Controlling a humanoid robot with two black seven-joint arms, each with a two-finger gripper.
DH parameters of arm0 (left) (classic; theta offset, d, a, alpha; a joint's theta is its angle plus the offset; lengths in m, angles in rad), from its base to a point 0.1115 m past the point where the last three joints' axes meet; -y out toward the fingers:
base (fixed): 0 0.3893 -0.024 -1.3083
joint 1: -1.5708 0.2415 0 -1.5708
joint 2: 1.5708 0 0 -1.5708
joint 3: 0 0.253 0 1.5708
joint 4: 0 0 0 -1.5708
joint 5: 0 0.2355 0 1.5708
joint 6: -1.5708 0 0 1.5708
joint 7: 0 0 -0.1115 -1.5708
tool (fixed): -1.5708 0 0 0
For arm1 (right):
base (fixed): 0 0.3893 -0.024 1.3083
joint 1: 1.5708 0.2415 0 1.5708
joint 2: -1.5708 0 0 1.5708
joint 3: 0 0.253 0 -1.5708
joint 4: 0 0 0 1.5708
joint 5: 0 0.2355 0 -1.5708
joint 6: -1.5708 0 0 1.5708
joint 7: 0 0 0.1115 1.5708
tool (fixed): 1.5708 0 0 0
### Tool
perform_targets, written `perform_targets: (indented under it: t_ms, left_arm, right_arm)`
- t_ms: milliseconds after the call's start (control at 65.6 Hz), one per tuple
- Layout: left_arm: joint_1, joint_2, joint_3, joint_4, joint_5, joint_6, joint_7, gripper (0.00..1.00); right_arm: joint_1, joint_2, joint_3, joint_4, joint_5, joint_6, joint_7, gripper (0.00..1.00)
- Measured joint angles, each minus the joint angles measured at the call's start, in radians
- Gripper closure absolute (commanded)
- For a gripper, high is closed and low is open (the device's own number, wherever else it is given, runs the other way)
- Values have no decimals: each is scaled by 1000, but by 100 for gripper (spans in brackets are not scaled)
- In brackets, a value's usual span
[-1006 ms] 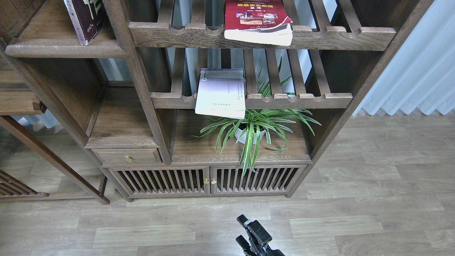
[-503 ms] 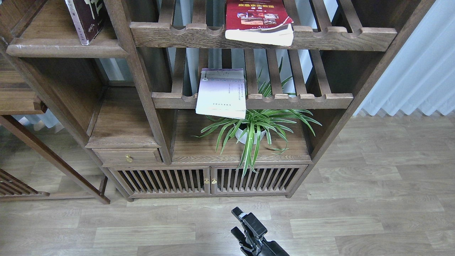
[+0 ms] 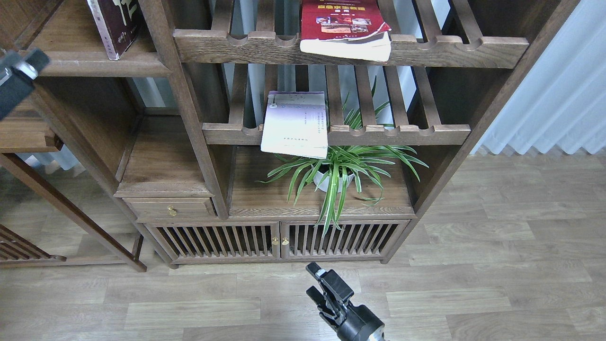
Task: Organize books on shelf
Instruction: 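Reach the right gripper up to the red book on the top shelf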
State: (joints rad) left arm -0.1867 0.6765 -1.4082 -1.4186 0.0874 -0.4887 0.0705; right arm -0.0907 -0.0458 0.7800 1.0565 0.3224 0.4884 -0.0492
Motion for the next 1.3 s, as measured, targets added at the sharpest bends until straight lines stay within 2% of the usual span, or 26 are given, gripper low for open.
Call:
perform_targets:
  t_ms: [290,488,747,1083,1296]
  left_arm:
    - [93,-110,-16,-3,0,0,0,5]
    - [108,-145,-25,4,2,0,0,4]
    - [156,-186,-59,15,7,0,0,3]
    - [198,-226,-62,47,8,0,-1,1]
    - [236,-240,-61,59,8,0,-3,1]
  right_arm:
    - [71,-48,75,59,2,0,0,1]
    - [95,-70,106,168,3,0,0,1]
    - [106,-197,175,321,11,1,0,1]
    - [187,-209,230,393,12,0,1,1]
    - [262,-198,232,397,12,-87,2,1]
